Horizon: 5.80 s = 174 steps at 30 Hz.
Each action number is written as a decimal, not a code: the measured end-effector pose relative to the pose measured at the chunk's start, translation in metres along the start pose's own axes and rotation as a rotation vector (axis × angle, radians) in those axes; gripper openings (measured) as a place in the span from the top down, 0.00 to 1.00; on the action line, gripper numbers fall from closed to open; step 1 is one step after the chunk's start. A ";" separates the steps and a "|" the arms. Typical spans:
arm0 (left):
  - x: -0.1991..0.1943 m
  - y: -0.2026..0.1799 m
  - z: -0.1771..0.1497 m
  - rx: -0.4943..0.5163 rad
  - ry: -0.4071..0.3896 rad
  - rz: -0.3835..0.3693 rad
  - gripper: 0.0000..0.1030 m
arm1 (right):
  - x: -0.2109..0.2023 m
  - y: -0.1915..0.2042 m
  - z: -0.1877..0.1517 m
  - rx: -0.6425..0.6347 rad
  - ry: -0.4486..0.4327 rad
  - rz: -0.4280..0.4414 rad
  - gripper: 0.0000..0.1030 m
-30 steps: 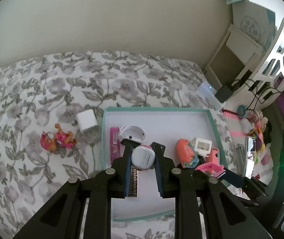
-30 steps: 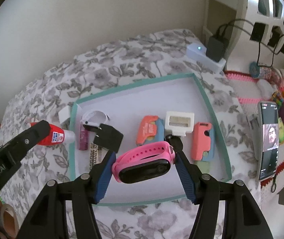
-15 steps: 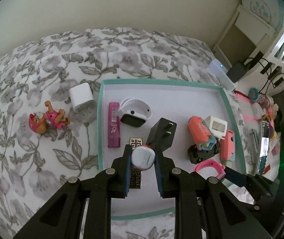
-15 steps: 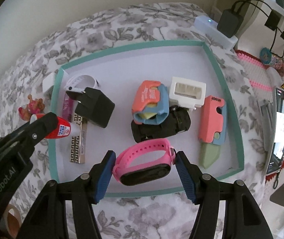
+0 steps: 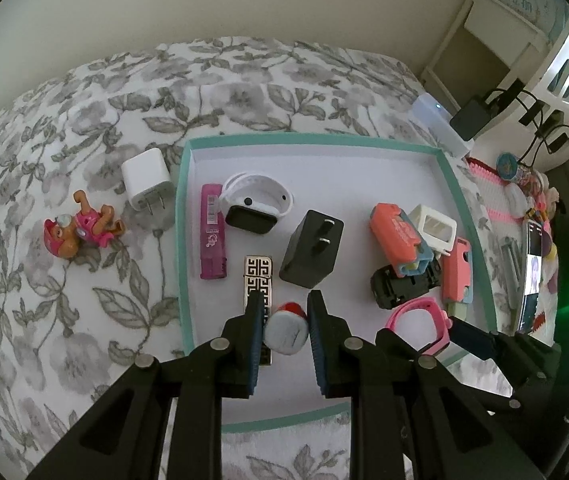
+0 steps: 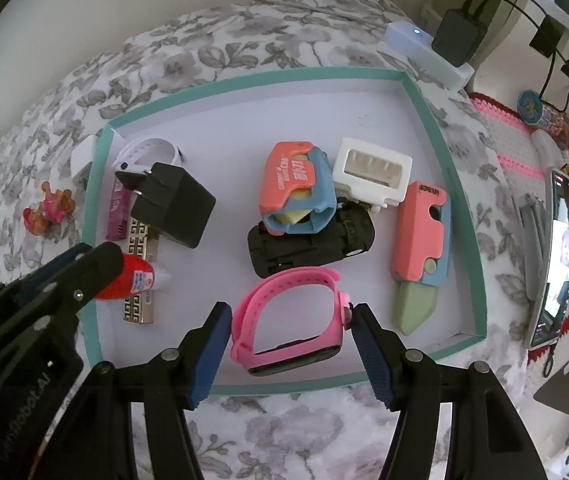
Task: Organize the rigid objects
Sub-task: 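Carry the pink smartwatch and red bottle into the tray and open both tools, then move both open tools from the tray back to the dog figurine and charger, then grasp the pink-and-orange dog figurine with the left tool, then grasp the white charger cube with the right tool while the left tool holds the figurine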
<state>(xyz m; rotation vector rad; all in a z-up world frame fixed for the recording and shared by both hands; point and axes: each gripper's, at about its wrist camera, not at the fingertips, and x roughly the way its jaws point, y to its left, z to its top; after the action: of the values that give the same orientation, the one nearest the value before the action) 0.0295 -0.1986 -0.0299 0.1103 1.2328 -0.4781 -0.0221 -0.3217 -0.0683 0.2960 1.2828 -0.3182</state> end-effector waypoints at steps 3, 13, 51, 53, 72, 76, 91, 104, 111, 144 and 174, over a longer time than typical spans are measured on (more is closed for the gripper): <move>0.001 0.001 -0.001 -0.006 0.012 -0.002 0.78 | 0.000 -0.001 0.000 0.002 0.003 -0.003 0.36; -0.010 0.004 0.002 -0.028 -0.032 -0.009 0.74 | -0.007 -0.001 0.002 -0.001 -0.032 -0.003 0.36; -0.006 0.065 0.001 -0.188 -0.062 0.283 0.19 | -0.013 -0.001 0.007 0.005 -0.109 -0.029 0.05; -0.005 0.066 0.001 -0.186 -0.065 0.287 0.19 | -0.013 0.000 0.007 0.001 -0.112 -0.033 0.02; -0.029 0.106 0.009 -0.289 -0.156 0.285 0.08 | -0.027 0.006 0.008 0.017 -0.180 0.012 0.00; -0.039 0.132 0.014 -0.348 -0.196 0.265 0.08 | -0.038 0.019 0.012 0.000 -0.229 0.054 0.00; -0.022 0.188 0.030 -0.523 -0.155 0.203 0.02 | -0.044 0.076 0.045 -0.064 -0.264 0.202 0.00; -0.019 0.211 0.058 -0.618 -0.193 0.206 0.02 | -0.045 0.117 0.094 -0.067 -0.281 0.202 0.00; -0.005 0.220 0.061 -0.602 -0.148 0.174 0.02 | -0.036 0.124 0.112 -0.041 -0.292 0.228 0.00; 0.074 0.174 0.066 -0.379 0.081 0.135 0.16 | 0.017 0.131 0.111 -0.057 -0.198 0.199 0.05; 0.043 0.257 0.043 -0.634 -0.011 0.132 0.19 | 0.031 0.202 0.119 -0.304 -0.126 0.272 0.31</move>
<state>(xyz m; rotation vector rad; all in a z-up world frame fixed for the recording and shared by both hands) 0.1828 0.0047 -0.0995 -0.3477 1.3052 0.0401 0.1698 -0.1845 -0.0602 0.1850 1.1316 0.0893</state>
